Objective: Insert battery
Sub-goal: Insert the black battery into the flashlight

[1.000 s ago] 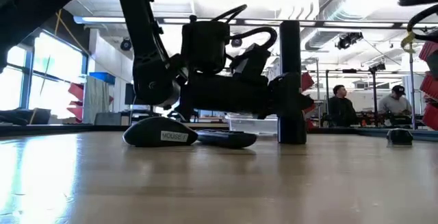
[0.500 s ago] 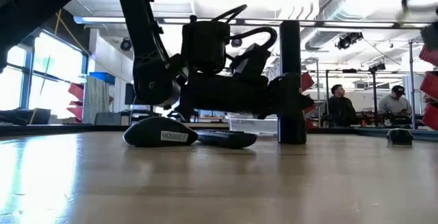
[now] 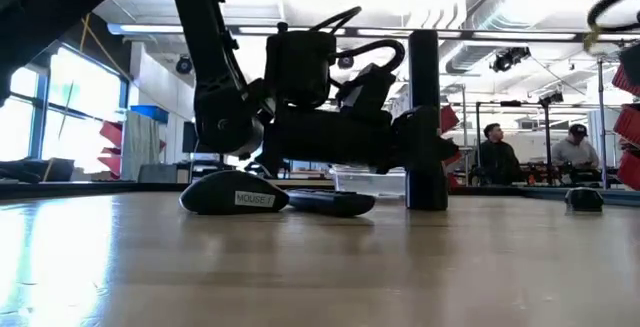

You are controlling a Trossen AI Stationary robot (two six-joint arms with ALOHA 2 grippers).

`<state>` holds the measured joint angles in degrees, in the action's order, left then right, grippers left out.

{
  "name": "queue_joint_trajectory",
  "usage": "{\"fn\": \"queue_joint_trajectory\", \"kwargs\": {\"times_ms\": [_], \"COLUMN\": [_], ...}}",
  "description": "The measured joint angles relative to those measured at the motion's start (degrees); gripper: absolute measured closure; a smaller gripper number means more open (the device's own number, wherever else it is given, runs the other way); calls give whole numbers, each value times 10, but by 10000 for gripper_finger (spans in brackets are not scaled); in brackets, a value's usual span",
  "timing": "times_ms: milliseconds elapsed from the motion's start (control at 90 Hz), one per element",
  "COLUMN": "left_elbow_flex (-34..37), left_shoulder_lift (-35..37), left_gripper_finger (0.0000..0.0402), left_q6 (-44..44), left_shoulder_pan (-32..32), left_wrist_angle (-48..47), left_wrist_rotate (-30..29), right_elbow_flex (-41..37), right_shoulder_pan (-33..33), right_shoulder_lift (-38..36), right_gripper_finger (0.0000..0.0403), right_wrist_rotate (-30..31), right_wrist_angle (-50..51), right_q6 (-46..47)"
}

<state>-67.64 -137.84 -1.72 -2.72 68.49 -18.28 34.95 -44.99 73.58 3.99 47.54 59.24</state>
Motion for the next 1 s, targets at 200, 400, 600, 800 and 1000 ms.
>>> {"fn": "queue_joint_trajectory", "kwargs": {"times_ms": [200,400,600,800,1000], "left_elbow_flex": [0,0,0,0,0], "left_shoulder_lift": [0,0,0,0,0], "left_gripper_finger": [236,236,236,236,236], "left_q6": [0,0,0,0,0], "left_shoulder_pan": [0,0,0,0,0], "left_wrist_angle": [0,0,-1,-1,-1], "left_wrist_rotate": [1,2,2,2,2], "right_elbow_flex": [-11,-14,-51,-69,-66], "right_shoulder_pan": [8,20,32,33,33], "right_shoulder_lift": [0,0,-2,-3,-3], "right_gripper_finger": [336,325,325,362,392], "right_wrist_rotate": [2,27,37,39,35], "right_wrist_angle": [-30,-36,-100,-121,-119], "right_q6": [-2,-8,4,37,50]}}
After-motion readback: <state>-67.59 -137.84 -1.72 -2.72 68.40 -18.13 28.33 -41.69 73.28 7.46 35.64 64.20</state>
